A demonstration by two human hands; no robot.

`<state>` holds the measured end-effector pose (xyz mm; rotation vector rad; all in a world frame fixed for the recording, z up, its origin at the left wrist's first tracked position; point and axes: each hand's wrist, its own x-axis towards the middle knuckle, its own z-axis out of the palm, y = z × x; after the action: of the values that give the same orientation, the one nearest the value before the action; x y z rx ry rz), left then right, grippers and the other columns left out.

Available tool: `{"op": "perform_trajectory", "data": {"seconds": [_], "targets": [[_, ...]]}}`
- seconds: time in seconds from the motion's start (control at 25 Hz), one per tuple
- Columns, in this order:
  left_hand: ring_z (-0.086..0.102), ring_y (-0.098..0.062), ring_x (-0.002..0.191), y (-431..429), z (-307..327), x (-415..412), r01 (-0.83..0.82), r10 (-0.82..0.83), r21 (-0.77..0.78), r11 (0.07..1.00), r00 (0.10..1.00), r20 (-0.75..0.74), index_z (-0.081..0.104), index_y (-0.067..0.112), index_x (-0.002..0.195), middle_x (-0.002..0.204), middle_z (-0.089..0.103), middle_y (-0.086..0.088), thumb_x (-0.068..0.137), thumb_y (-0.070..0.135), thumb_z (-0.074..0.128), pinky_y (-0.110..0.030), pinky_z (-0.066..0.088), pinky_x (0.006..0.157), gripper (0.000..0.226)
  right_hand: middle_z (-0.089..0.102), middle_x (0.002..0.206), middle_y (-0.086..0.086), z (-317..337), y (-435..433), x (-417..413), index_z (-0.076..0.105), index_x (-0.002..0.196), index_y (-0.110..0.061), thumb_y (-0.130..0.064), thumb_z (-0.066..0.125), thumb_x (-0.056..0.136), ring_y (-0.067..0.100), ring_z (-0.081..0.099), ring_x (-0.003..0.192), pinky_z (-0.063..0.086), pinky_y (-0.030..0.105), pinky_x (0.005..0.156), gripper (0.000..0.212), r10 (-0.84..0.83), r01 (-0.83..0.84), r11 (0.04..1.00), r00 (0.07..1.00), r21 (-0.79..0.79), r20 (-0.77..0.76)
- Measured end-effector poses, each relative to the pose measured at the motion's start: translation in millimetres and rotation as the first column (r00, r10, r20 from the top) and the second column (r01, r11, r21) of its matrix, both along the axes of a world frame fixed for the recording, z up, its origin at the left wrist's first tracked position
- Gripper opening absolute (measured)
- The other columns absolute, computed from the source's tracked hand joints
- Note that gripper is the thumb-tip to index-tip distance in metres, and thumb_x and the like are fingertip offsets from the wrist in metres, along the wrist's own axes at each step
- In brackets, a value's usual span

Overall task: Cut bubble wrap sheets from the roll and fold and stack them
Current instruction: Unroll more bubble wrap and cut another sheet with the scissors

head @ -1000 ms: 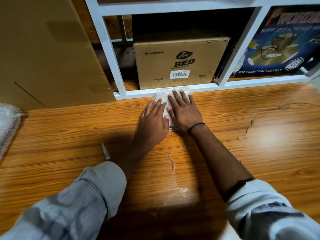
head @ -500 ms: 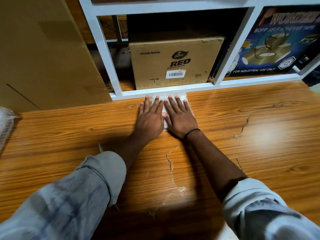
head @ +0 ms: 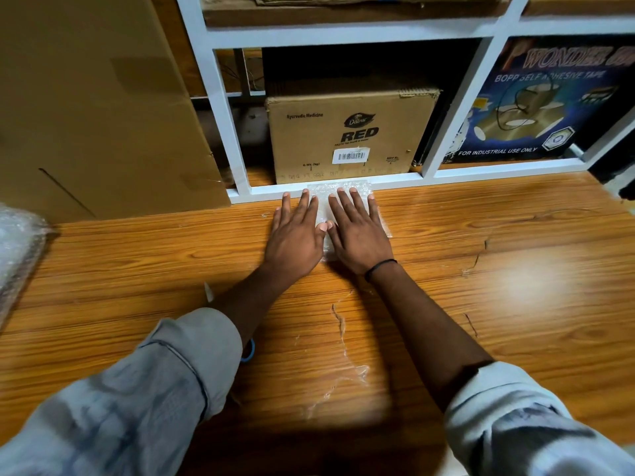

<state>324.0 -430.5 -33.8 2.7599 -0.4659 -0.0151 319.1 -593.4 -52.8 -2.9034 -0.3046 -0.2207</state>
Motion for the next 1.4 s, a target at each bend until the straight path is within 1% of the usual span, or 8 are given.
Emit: {"op": "perform_trajectory", "data": {"seconds": [0.36,0.6,0.8,0.92,1.08,1.24,1.32,1.4], "targets": [[-0.010,-0.029,0.158,50.1,17.1,-38.6,-0.072,0.073,-0.015,0.997,0.997,0.034,0.014,0.022,0.165,0.173,-0.001,-0.002,0.109,0.038,0.034,-0.047,0.001,0.129,0.062,0.027,0.168,0.014,17.7,50.1,-34.7,0.032,0.160,-0.012,-0.046,0.015,0.100,0.031,0.011,0.160,0.000,0.051,0.129,0.071,0.042,-0.046,0.996,0.998,0.074,0.054],[-0.004,-0.027,0.159,119.4,15.7,-77.1,-0.212,0.213,-0.040,0.976,0.977,0.020,0.025,0.023,0.163,0.172,0.007,-0.001,0.109,0.041,0.032,-0.043,0.002,0.127,0.057,0.035,0.165,0.015,16.4,112.4,-60.4,0.041,0.156,-0.010,-0.045,0.022,0.100,0.033,0.016,0.158,0.007,0.051,0.129,0.069,0.093,-0.101,0.980,0.994,0.169,0.058],[-0.002,-0.029,0.159,193.2,16.8,-103.1,-0.301,0.301,-0.035,0.953,0.954,0.001,0.029,0.024,0.161,0.173,0.007,0.001,0.109,0.042,0.034,-0.046,0.005,0.126,0.056,0.031,0.167,0.012,15.4,181.8,-82.1,0.038,0.157,-0.012,-0.039,0.041,0.105,0.030,0.010,0.160,0.001,0.049,0.130,0.059,0.148,-0.148,0.966,0.989,0.213,0.016],[-0.002,-0.028,0.159,234.2,15.6,-115.4,-0.294,0.294,-0.040,0.955,0.956,-0.008,0.029,0.025,0.161,0.172,0.007,0.001,0.109,0.044,0.034,-0.046,0.005,0.126,0.056,0.027,0.169,0.009,12.7,220.6,-95.1,0.034,0.159,-0.015,-0.041,0.042,0.107,0.028,0.004,0.160,-0.002,0.047,0.130,0.059,0.142,-0.136,0.965,0.990,0.222,-0.008],[-0.001,-0.029,0.159,305.1,9.1,-141.1,-0.272,0.272,-0.038,0.962,0.962,0.001,0.030,0.026,0.161,0.172,0.007,0.001,0.109,0.045,0.035,-0.047,0.006,0.127,0.056,0.029,0.168,0.009,9.6,291.5,-121.0,0.035,0.159,-0.016,-0.041,0.046,0.106,0.028,0.006,0.160,-0.002,0.045,0.129,0.060,0.112,-0.101,0.958,0.993,0.267,-0.025],[0.005,-0.033,0.158,376.9,-3.4,-168.0,-0.281,0.282,-0.040,0.959,0.959,0.031,0.037,0.024,0.158,0.172,0.014,-0.002,0.107,0.040,0.041,-0.049,0.009,0.126,0.053,0.035,0.166,0.009,5.9,368.0,-151.5,0.040,0.156,-0.015,-0.040,0.052,0.104,0.029,0.012,0.159,0.007,0.044,0.128,0.059,0.080,-0.046,0.937,0.993,0.347,-0.085],[0.015,-0.039,0.156,412.2,-9.3,-184.0,-0.307,0.308,-0.029,0.951,0.950,0.048,0.045,0.021,0.153,0.169,0.023,-0.006,0.105,0.037,0.041,-0.054,0.016,0.124,0.051,0.041,0.161,0.011,1.9,407.4,-167.9,0.044,0.154,-0.013,-0.037,0.056,0.102,0.030,0.025,0.155,0.021,0.044,0.126,0.058,0.073,-0.027,0.921,0.992,0.388,-0.103],[0.030,-0.047,0.148,442.3,-16.2,-199.4,-0.310,0.310,-0.009,0.951,0.947,0.086,0.057,0.015,0.144,0.162,0.039,-0.014,0.097,0.033,0.044,-0.061,0.028,0.118,0.052,0.049,0.154,0.013,-3.3,442.1,-182.9,0.048,0.150,-0.010,-0.033,0.061,0.100,0.030,0.041,0.145,0.035,0.041,0.118,0.057,0.057,0.007,0.892,0.990,0.452,-0.128]]}}
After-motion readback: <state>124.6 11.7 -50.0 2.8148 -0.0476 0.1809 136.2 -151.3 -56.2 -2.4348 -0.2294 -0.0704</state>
